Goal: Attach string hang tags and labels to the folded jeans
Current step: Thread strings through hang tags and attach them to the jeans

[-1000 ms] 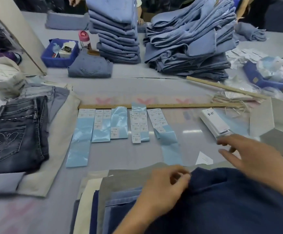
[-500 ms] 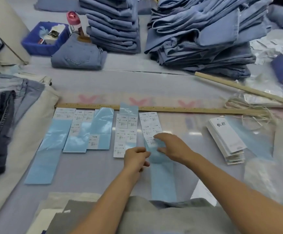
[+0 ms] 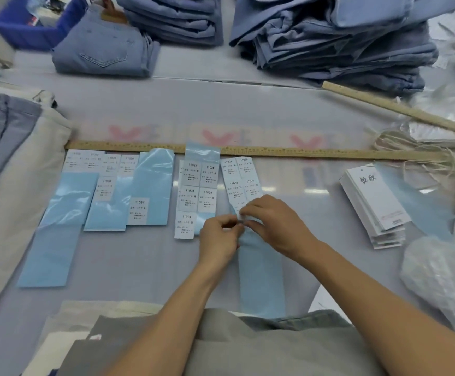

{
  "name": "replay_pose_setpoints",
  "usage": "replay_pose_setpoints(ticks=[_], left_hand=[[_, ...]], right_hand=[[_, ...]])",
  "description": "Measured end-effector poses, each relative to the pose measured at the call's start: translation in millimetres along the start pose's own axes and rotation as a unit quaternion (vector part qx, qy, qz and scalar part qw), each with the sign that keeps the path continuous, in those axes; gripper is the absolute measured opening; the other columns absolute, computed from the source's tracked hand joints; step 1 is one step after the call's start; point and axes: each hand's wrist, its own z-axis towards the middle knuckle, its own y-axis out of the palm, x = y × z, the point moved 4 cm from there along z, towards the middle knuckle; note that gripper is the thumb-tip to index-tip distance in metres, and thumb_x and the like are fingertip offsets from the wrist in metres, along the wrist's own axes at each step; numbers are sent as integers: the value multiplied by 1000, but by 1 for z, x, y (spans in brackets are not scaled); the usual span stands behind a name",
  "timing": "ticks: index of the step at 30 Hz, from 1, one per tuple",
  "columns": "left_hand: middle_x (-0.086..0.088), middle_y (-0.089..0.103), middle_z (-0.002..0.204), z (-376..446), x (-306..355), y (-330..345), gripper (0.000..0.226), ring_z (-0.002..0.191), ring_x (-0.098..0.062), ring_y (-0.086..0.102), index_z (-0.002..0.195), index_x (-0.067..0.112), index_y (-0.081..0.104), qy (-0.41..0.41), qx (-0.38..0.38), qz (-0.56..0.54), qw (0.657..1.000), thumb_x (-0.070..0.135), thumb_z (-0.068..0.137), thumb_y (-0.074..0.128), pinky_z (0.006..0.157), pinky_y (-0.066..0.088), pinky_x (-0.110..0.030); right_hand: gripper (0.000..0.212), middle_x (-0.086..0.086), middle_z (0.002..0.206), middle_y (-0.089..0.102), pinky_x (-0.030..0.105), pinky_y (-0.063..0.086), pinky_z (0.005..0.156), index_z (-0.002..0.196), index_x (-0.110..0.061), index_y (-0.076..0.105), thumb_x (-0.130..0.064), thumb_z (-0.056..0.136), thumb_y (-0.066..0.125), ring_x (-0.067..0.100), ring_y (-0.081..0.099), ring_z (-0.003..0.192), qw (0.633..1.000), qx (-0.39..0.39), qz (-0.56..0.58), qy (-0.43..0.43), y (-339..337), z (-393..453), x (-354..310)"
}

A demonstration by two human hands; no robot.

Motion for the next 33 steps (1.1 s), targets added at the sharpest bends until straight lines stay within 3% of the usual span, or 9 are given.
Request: replay_pose_setpoints(ticks=[4, 8, 11, 16, 19, 22, 26, 30, 33], left_hand=[[12, 69, 69, 2, -2, 3, 26, 64, -7, 59, 75, 22, 75, 17, -23, 33, 999, 6, 91, 62, 65, 51, -31], [11, 70, 71, 3, -3, 2, 29, 65, -12, 62, 74, 24, 75, 13, -36, 39, 998, 8, 93, 60, 62, 54, -31], [8, 73, 78, 4, -5, 2, 23, 62, -11, 62, 83, 22, 78, 10, -34, 47, 998, 11, 95, 61, 56, 49, -24], [16, 71, 72, 4, -7, 0, 27, 59, -3, 60, 79, 29, 77, 5, -29, 80, 996, 11, 91, 61, 60, 54, -35], [13, 67, 63, 2, -7, -1, 29, 53, -8, 58, 75, 22, 75, -3, -25, 82, 996, 6, 90, 57, 49, 53, -29], [11, 69, 60, 0, -7, -5, 34, 43, -9, 60, 72, 22, 73, -22, -4, 76, 997, -1, 89, 55, 44, 51, -23], [-3, 73, 72, -4, -4, -7, 26, 42, -14, 64, 87, 11, 75, -24, 7, 92, 995, -3, 90, 54, 47, 54, -23], [-11, 69, 94, -12, 5, -15, 20, 64, -21, 67, 109, 13, 67, -26, 49, 94, 994, 7, 92, 60, 60, 61, -37], [-2, 54, 117, -26, 31, -18, 39, 95, -23, 60, 128, 25, 49, 78, 144, 230, 959, 21, 93, 66, 77, 56, -43]], right_hand=[[15, 4, 95, 68, 43, 49, 73, 97, -12, 70, -23, 99, 60, 27, 58, 93, 999, -18, -27, -1, -2, 2, -4], [14, 3, 94, 68, 42, 49, 68, 96, -13, 68, -22, 99, 58, 25, 58, 90, 999, -37, -33, -15, -2, 3, -4], [12, 3, 94, 69, 40, 48, 68, 96, -13, 68, -18, 99, 57, 25, 59, 89, 998, -46, -51, -15, 2, 3, -2], [13, 4, 88, 73, 42, 51, 70, 92, -13, 73, -20, 96, 63, 26, 64, 81, 998, -16, 38, 46, 5, 2, 2], [7, 1, 87, 73, 42, 54, 76, 90, -12, 71, -15, 93, 66, 22, 66, 81, 991, -12, 98, 89, 6, 3, 7], [5, -3, 82, 72, 38, 56, 79, 86, -13, 71, -9, 89, 68, 14, 67, 78, 969, 48, 186, 157, -7, 7, 15], [15, -3, 77, 69, 42, 56, 82, 77, -19, 69, -5, 84, 68, 14, 62, 76, 904, 137, 293, 281, -61, 6, 48], [14, -8, 75, 68, 36, 53, 71, 79, -22, 70, -11, 88, 69, 8, 61, 72, 929, 123, 228, 266, -130, -26, 71], [15, -7, 77, 71, 32, 53, 73, 82, -24, 71, -10, 89, 70, 11, 65, 74, 914, 182, 236, 276, -173, -80, 85]])
